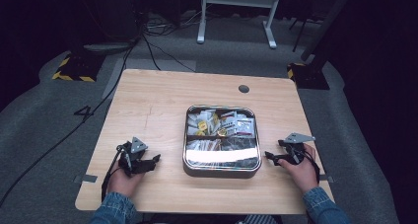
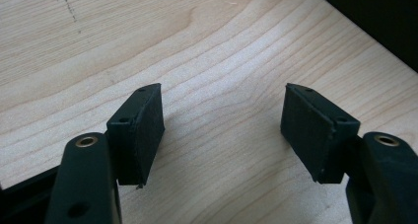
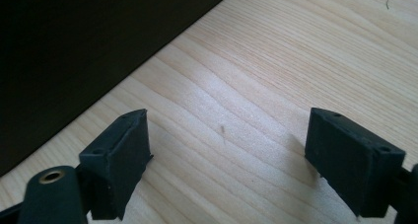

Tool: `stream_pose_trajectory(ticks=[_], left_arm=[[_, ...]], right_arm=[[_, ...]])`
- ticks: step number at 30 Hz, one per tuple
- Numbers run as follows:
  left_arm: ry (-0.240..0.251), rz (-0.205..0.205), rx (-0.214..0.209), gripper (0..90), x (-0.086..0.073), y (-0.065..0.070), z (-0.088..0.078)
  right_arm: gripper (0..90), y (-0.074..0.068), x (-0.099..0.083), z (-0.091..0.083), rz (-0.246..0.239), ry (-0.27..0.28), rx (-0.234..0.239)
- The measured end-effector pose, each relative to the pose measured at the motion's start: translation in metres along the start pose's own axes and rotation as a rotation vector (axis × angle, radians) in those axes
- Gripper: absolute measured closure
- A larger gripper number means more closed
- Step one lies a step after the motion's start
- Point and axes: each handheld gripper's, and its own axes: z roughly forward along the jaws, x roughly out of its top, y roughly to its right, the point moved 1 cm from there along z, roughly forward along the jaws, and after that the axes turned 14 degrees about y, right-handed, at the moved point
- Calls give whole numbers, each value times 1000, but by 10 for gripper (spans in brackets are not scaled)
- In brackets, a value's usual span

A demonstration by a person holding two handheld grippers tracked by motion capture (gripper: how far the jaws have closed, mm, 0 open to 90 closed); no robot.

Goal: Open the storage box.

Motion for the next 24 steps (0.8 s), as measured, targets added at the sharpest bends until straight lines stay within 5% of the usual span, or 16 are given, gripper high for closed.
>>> stream_pose_trajectory(ticks=[19, 24], left_arm=[[0, 4, -14, 316, 0, 0, 1], [-1, 5, -18, 316, 1, 0, 2]], right_arm=[[179, -1, 0, 0, 8, -1, -17], [284, -1, 1, -2, 22, 13, -16]])
